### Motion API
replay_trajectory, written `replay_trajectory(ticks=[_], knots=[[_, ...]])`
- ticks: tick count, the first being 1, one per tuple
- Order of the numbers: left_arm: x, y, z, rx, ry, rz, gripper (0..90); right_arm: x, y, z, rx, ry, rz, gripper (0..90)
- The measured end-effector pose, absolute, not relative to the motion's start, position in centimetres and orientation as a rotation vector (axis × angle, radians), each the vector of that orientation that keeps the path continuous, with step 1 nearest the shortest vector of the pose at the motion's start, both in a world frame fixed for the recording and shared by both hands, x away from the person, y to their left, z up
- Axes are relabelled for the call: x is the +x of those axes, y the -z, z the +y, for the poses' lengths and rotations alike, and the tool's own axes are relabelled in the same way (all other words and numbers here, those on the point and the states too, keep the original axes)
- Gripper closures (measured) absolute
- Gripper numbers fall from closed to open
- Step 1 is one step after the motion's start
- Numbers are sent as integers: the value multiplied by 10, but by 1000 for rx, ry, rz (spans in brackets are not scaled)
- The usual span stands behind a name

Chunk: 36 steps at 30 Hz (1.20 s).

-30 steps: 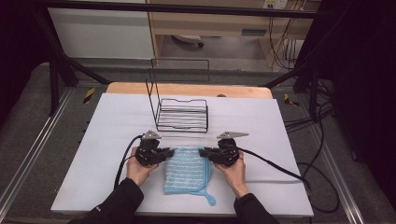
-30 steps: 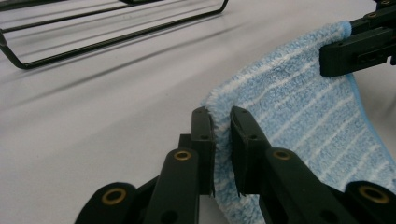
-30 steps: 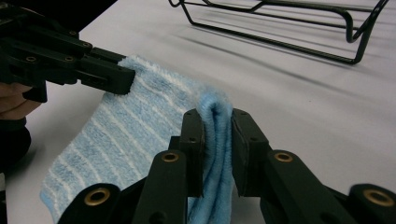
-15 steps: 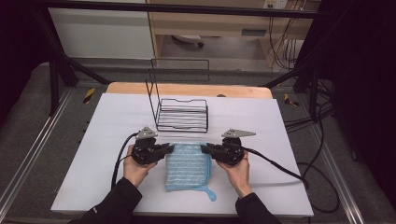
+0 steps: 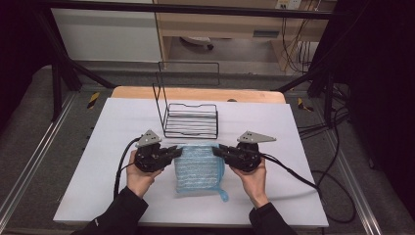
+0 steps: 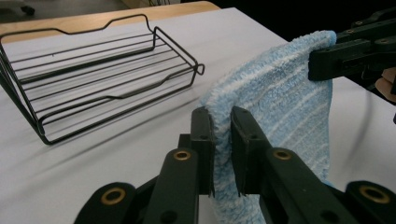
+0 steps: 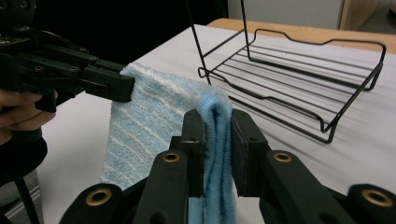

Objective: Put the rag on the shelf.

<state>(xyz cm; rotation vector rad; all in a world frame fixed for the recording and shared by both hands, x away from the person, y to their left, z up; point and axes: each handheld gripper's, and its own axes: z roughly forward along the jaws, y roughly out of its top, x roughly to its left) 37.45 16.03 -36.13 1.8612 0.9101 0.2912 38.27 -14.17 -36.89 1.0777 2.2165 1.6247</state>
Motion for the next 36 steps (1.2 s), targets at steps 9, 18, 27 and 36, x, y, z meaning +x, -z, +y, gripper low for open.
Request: replay_trajectory(ticks=[9, 18, 27, 36], knots=[[369, 347, 160, 1817, -328, 874, 799, 374, 350, -144, 1022, -1656, 2164, 781], [365, 329, 159, 1769, -363, 839, 799, 364, 331, -145, 967, -1665, 2102, 782], [366, 312, 158, 1719, -399, 813, 800, 359, 311, -143, 907, -1682, 2011, 783], [371, 296, 159, 1672, -422, 800, 801, 362, 294, -140, 875, -1712, 1944, 785]])
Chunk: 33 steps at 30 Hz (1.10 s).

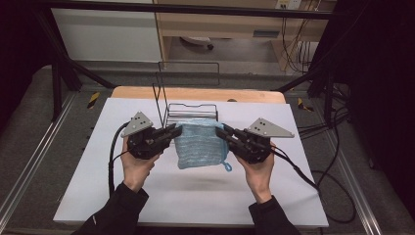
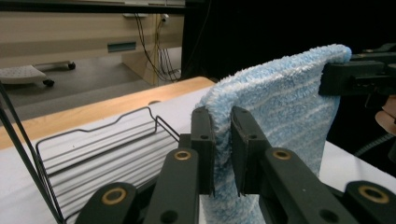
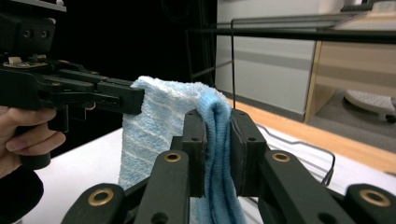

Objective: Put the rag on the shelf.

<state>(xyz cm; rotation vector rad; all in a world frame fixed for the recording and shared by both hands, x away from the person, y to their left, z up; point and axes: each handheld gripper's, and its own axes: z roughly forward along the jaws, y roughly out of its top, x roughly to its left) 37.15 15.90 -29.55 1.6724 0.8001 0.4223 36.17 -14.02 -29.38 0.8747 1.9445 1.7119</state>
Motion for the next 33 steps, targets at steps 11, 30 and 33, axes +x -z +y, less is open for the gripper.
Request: replay_trajectory(ticks=[11, 30, 33], knots=[[380, 266, 162, 1591, -461, 787, 803, 367, 268, -132, 835, -1731, 1867, 786], [392, 224, 165, 1508, -541, 755, 804, 379, 221, -119, 783, -1736, 1741, 789], [395, 219, 167, 1496, -549, 756, 805, 382, 218, -116, 780, -1731, 1728, 789]])
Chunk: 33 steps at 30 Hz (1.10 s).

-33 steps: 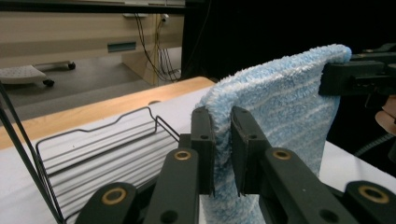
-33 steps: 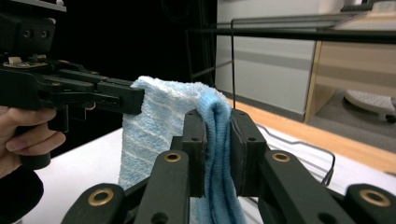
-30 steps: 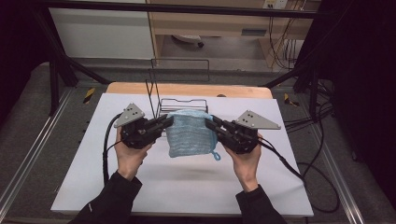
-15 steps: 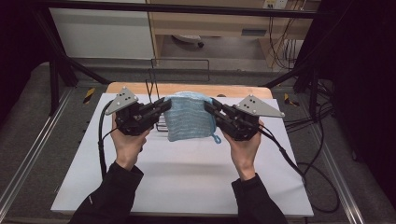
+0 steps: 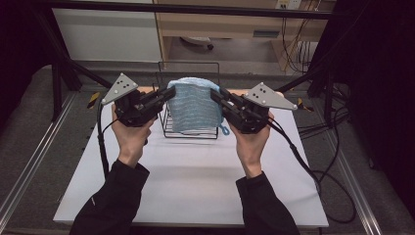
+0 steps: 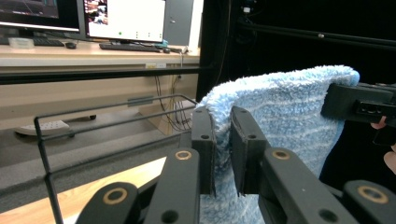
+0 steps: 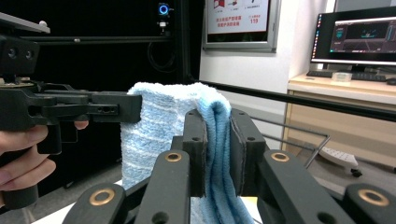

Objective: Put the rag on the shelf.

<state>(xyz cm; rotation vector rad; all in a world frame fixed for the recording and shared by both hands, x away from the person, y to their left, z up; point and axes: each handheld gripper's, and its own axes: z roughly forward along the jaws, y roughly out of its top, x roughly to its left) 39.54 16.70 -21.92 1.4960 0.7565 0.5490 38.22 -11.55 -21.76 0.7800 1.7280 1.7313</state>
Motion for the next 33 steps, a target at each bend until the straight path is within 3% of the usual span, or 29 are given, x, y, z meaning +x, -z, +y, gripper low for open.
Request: replay_trajectory(ticks=[33], knots=[[426, 150, 182, 1379, -643, 719, 807, 420, 150, -96, 749, -1789, 1610, 792]])
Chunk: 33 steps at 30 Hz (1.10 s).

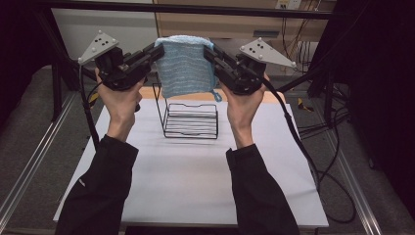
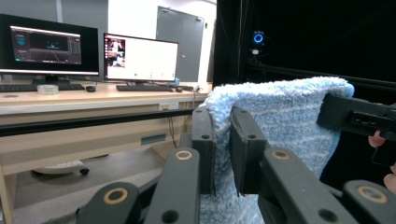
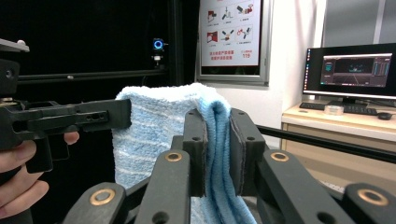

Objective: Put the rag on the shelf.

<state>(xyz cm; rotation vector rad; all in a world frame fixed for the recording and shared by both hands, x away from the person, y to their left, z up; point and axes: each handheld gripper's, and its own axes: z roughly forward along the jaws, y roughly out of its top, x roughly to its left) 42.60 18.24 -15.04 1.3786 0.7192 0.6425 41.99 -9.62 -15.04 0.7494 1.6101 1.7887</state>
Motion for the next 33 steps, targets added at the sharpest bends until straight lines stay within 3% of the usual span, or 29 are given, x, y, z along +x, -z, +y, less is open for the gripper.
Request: replay_trajectory(ticks=[20, 33], knots=[[455, 131, 187, 1315, -656, 736, 807, 452, 126, -87, 725, -1784, 1574, 794], [483, 137, 187, 1342, -684, 772, 806, 475, 131, -81, 762, -1761, 1595, 794]])
